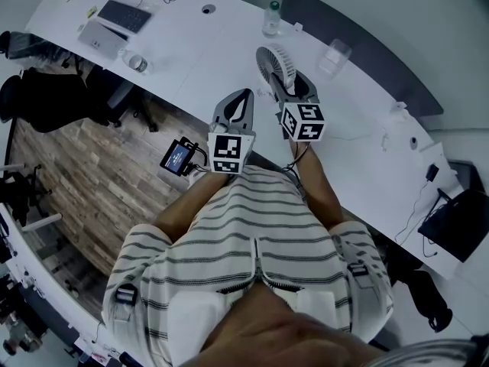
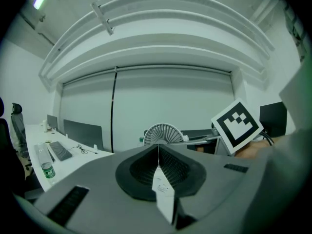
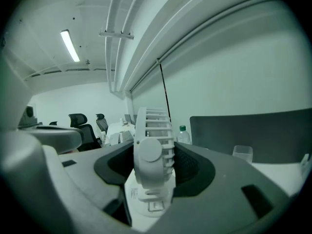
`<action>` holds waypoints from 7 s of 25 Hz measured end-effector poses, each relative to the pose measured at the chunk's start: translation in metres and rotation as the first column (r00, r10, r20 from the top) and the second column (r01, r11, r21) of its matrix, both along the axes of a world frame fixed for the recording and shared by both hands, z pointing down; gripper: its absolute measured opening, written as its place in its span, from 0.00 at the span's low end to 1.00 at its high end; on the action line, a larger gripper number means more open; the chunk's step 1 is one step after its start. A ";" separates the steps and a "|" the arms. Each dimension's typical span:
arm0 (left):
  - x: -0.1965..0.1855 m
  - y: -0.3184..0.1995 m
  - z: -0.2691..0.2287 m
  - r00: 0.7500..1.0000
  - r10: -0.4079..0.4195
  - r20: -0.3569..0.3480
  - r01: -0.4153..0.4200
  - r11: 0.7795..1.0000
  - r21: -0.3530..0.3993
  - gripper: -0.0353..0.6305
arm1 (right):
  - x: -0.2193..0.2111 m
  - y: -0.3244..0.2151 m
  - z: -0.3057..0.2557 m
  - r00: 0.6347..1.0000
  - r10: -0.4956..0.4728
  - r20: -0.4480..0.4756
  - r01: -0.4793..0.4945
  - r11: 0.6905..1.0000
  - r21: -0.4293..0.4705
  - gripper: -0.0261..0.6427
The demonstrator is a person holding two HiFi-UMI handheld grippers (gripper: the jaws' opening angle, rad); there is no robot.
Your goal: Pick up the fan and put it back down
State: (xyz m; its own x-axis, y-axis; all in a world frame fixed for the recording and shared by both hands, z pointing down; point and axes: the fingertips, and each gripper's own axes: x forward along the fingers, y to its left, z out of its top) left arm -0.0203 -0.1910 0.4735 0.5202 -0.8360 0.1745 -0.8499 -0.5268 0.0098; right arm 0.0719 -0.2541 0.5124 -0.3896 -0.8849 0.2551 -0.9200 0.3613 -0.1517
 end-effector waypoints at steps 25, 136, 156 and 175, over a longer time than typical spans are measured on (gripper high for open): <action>0.003 0.001 -0.005 1.000 -0.012 -0.025 0.012 1.000 0.013 0.07 | 0.000 0.044 -0.036 0.997 0.073 0.019 -0.075 0.994 0.084 0.38; -0.033 -0.021 0.015 0.996 -0.089 0.000 0.089 0.996 -0.029 0.06 | -0.012 -0.053 0.061 0.984 -0.149 -0.102 0.157 0.985 0.078 0.38; -0.033 -0.025 0.023 0.996 -0.089 0.030 0.090 0.995 -0.043 0.06 | -0.030 -0.070 0.127 0.936 -0.335 -0.103 0.337 0.942 -0.003 0.38; -0.035 -0.029 0.031 0.995 -0.086 0.059 0.089 0.994 -0.063 0.06 | -0.035 -0.081 0.167 0.923 -0.371 -0.105 0.368 0.928 -0.049 0.38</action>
